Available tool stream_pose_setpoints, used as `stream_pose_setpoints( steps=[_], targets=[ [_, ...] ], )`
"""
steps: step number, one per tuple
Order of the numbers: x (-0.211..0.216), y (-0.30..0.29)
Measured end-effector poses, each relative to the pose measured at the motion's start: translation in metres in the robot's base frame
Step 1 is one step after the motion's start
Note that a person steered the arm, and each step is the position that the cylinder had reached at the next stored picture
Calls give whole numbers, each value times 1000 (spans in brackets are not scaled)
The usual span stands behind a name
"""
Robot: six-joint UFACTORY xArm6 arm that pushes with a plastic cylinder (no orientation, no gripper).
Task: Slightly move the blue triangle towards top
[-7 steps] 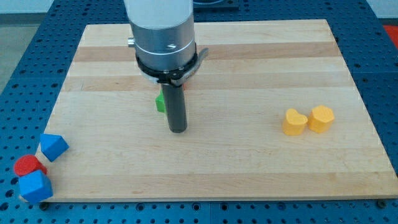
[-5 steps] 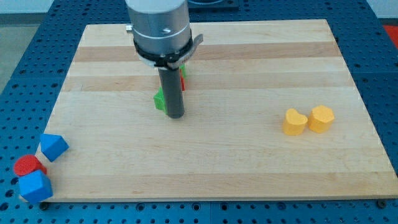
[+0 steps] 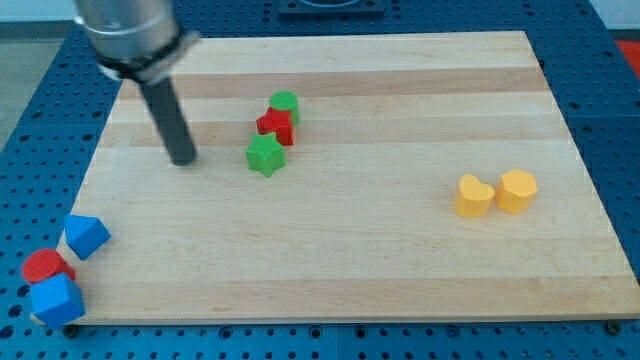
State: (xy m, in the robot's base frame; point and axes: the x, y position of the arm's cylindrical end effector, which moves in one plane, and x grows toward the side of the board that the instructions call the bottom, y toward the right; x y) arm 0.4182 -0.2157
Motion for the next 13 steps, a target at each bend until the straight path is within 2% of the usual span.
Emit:
stream_pose_setpoints(
  steps=[1,2,3,4,7,13],
  targets=[
    [-1,-89],
    [2,-89],
    [19,-89],
    [54,-89],
    [97,-89],
    [131,-89]
  ],
)
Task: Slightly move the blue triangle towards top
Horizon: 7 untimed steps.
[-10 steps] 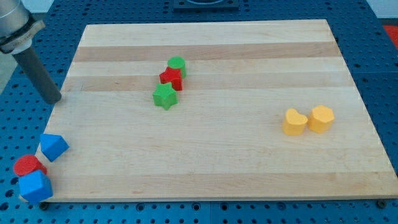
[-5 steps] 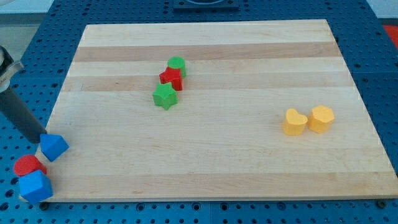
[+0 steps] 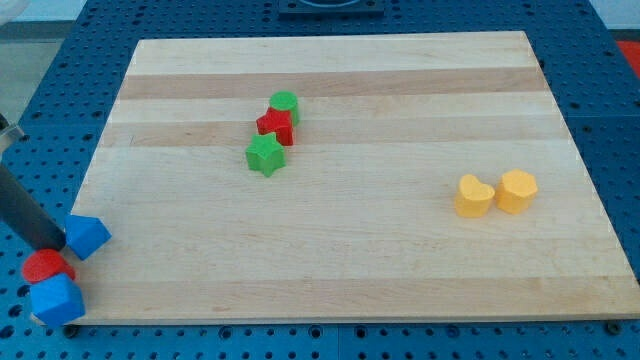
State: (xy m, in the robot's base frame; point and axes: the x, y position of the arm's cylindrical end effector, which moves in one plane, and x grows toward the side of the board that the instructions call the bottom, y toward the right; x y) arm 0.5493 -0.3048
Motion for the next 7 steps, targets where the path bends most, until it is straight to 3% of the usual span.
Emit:
stream_pose_setpoints(
  steps=[7],
  targets=[
    [7,25]
  ],
)
